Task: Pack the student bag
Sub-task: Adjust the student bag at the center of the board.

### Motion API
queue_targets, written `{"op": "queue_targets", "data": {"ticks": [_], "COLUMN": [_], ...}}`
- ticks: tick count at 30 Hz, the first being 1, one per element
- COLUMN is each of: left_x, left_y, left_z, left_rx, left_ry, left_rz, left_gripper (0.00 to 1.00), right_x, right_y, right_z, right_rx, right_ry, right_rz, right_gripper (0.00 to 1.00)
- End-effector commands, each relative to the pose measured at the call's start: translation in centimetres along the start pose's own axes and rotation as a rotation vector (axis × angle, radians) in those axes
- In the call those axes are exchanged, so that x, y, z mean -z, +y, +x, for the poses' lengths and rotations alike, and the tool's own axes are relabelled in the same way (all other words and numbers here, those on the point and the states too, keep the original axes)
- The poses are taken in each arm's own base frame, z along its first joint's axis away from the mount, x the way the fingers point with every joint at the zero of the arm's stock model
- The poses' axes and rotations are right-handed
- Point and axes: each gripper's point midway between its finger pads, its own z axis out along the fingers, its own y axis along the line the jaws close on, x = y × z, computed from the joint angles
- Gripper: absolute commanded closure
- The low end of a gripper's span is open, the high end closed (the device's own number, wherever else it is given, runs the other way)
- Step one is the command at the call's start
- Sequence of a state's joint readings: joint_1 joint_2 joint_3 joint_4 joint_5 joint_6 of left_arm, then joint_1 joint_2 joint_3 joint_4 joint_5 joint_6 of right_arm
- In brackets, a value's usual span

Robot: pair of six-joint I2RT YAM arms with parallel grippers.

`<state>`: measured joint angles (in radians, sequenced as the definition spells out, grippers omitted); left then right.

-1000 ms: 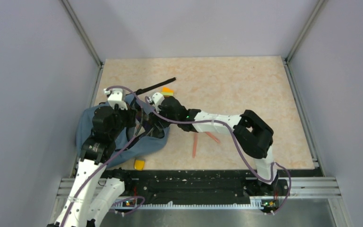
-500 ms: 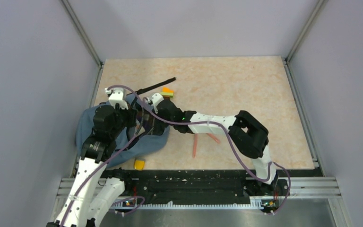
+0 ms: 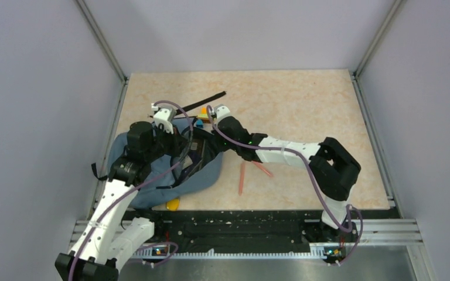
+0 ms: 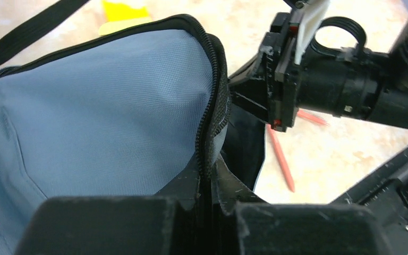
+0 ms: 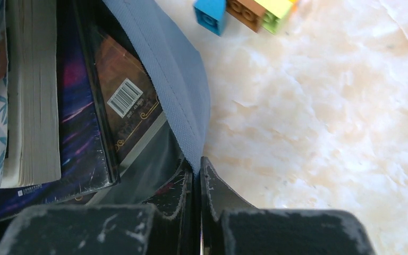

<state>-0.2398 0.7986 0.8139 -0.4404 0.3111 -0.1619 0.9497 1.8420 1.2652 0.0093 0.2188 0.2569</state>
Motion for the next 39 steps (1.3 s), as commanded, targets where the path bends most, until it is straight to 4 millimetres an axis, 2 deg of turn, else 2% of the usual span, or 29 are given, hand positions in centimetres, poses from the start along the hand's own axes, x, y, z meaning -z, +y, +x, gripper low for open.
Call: {"op": "queue_targets", "data": {"ticks": [1,4,10,11,12,13,14,16,19,22,24,25,27,31,33,36,39], "left_x": [-0.5,-1.6,-3.4,-3.4,-3.2,-2.9,-2.5,-1.6,0.1,1.9,2.9,3.2,3.4,2.6,2.5,2.9,3.3], "left_y": [-4.1,-4.5,-6.3,-6.8,-7.3,-7.8,-8.1,-8.2,-7.3,-4.8,-2.4,-1.6,-0.3,2.1,3.2,4.3,4.7], "left_z": [-3.7,-3.3,-1.4,-1.2,-1.0,-0.9,-1.0,-1.7,-2.6,-3.2,-3.0,-2.7,-1.8,1.2,2.1,3.0,3.9], "left_rx": [-0.062,-0.066,-0.096,-0.097,-0.096,-0.096,-0.097,-0.094,-0.084,-0.018,0.05,0.089,0.164,0.286,0.326,0.35,0.365], "left_ry": [-0.083,-0.026,0.101,0.113,0.118,0.117,0.107,0.065,-0.004,-0.087,-0.145,-0.16,-0.162,-0.142,-0.153,-0.161,-0.151], "left_rz": [0.177,0.176,0.162,0.178,0.197,0.22,0.232,0.225,0.162,0.011,-0.117,-0.16,-0.221,-0.339,-0.394,-0.448,-0.473], "left_gripper": [1.0,1.0,1.0,0.99,0.91,0.77,0.58,0.33,0.19,0.08,0.03,0.02,0.02,0.02,0.02,0.02,0.02], "right_x": [2.8,3.4,4.5,5.0,5.4,5.9,6.5,7.8,10.2,13.0,14.5,15.0,15.7,17.0,17.2,16.9,16.0], "right_y": [-2.0,-3.3,-5.3,-5.2,-5.2,-5.3,-5.7,-6.7,-8.7,-10.8,-11.1,-10.6,-7.7,0.3,4.6,10.2,14.6], "right_z": [-3.5,-2.7,-2.8,-3.1,-3.3,-3.4,-3.6,-3.7,-3.7,-3.6,-3.7,-4.1,-5.0,-5.8,-5.1,-3.5,-1.6], "right_rx": [-0.096,-0.119,-0.16,-0.153,-0.144,-0.138,-0.134,-0.123,-0.114,-0.114,-0.094,-0.052,0.014,0.161,0.302,0.423,0.501], "right_ry": [-0.109,-0.111,-0.126,-0.135,-0.14,-0.144,-0.153,-0.165,-0.174,-0.188,-0.195,-0.203,-0.237,-0.295,-0.307,-0.295,-0.274], "right_rz": [0.038,0.086,0.106,0.098,0.094,0.096,0.106,0.146,0.215,0.293,0.293,0.25,0.073,-0.284,-0.386,-0.518,-0.609], "right_gripper": [1.0,1.0,1.0,0.95,0.83,0.65,0.52,0.37,0.29,0.26,0.25,0.25,0.26,0.28,0.28,0.29,0.3]}}
